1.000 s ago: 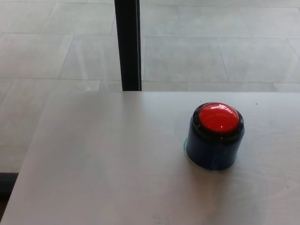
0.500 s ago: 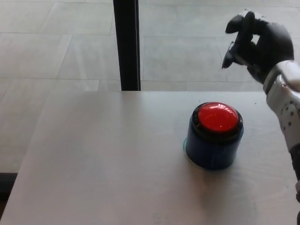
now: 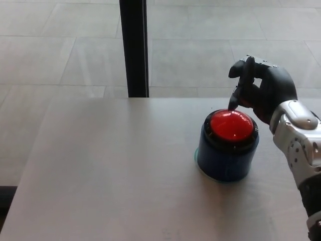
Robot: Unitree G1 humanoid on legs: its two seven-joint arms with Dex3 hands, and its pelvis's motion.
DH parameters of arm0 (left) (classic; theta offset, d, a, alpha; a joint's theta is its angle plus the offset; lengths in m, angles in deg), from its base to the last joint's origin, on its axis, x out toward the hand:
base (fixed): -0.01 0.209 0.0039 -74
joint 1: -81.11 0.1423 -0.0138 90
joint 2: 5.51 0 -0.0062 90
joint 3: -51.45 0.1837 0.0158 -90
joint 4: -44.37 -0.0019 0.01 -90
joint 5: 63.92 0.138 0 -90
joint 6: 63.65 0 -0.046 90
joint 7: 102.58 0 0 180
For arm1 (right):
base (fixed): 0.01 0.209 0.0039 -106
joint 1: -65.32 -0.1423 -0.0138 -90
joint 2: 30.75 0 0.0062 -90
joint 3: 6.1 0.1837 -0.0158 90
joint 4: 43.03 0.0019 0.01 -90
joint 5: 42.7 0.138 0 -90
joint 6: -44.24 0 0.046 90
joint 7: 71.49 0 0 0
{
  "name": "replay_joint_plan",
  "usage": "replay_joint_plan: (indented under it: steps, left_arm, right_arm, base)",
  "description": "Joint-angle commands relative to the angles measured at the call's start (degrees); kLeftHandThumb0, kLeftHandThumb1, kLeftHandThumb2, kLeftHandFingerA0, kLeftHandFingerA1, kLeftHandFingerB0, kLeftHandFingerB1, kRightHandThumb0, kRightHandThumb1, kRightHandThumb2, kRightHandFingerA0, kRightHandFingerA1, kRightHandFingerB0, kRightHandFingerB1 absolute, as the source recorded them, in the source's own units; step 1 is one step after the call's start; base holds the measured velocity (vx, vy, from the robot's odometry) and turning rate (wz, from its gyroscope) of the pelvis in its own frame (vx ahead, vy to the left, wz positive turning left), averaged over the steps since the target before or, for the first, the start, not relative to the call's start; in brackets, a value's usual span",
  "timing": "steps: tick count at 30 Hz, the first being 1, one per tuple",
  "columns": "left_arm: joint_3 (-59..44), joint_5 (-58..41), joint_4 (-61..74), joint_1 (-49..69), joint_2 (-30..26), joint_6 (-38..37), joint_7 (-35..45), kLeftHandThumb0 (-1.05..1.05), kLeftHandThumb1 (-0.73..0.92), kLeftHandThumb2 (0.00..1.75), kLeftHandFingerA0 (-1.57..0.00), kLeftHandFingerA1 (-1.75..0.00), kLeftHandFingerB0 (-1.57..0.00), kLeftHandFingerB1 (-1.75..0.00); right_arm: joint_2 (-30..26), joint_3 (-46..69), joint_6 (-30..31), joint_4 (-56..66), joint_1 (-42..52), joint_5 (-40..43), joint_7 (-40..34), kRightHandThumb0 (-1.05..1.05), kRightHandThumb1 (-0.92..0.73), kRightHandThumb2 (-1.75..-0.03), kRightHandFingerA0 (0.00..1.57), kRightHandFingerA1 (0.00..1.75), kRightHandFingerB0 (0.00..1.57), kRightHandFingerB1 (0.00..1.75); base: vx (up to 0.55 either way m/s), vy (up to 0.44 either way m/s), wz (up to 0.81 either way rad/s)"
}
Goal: The robot uses its right hand to press the red button kept in the middle of the desk
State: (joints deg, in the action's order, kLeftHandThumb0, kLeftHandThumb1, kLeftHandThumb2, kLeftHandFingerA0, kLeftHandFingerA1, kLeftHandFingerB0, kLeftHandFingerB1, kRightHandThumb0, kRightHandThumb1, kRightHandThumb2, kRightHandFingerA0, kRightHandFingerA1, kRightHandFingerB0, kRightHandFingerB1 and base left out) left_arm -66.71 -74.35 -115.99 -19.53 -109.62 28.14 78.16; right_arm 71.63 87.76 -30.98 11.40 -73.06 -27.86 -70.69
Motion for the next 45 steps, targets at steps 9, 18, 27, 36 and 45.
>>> replay_joint_plan:
  steps: [9,18,27,36,45]
  left_arm:
    - [0.0,-1.0,-0.7,-0.2,-1.0,0.8,-0.2,-0.74,0.92,1.28,-0.45,-0.93,-0.31,-0.79]
    - [0.4,-1.0,-0.2,-0.6,-1.1,0.7,-0.8,-0.74,0.92,1.29,-0.49,-0.96,-0.33,-0.8]
    - [0.6,-1.6,-0.1,-1.2,-0.9,0.9,-0.7,-0.75,0.92,1.19,-0.35,-1.2,-0.22,-0.9]
    - [0.9,-1.7,-0.5,-1.9,-1.0,0.6,-0.7,-0.77,0.92,1.29,-0.47,-0.96,-0.3,-0.79]
    - [1.6,-1.2,0.0,-1.9,-1.1,0.9,-0.8,-0.74,0.92,1.28,-0.47,-0.94,-0.29,-0.77]
  right_arm:
    - [1.5,-0.9,-1.6,0.6,2.4,-3.2,1.7,-0.18,-0.48,-1.29,0.91,1.75,0.76,1.63]
    - [0.1,-2.0,-0.8,0.9,3.9,-5.3,2.5,-0.16,-0.56,-1.19,0.91,1.75,0.74,1.65]
    - [1.8,0.8,-1.0,1.0,7.9,-4.0,1.2,-0.18,-0.6,-1.15,0.9,1.75,0.74,1.61]
    - [5.5,3.8,-4.0,-2.6,8.9,-3.4,0.2,-0.2,-0.5,-1.28,0.96,1.75,0.77,1.61]
    - [3.5,1.7,-5.8,-3.3,7.7,-5.4,2.1,-0.17,-0.54,-1.25,0.95,1.75,0.78,1.62]
  base:
    - [0.0,0.0,0.0]
    - [0.0,0.0,0.0]
    - [0.0,0.0,0.0]
    - [0.0,0.0,0.0]
    - [0.0,0.0,0.0]
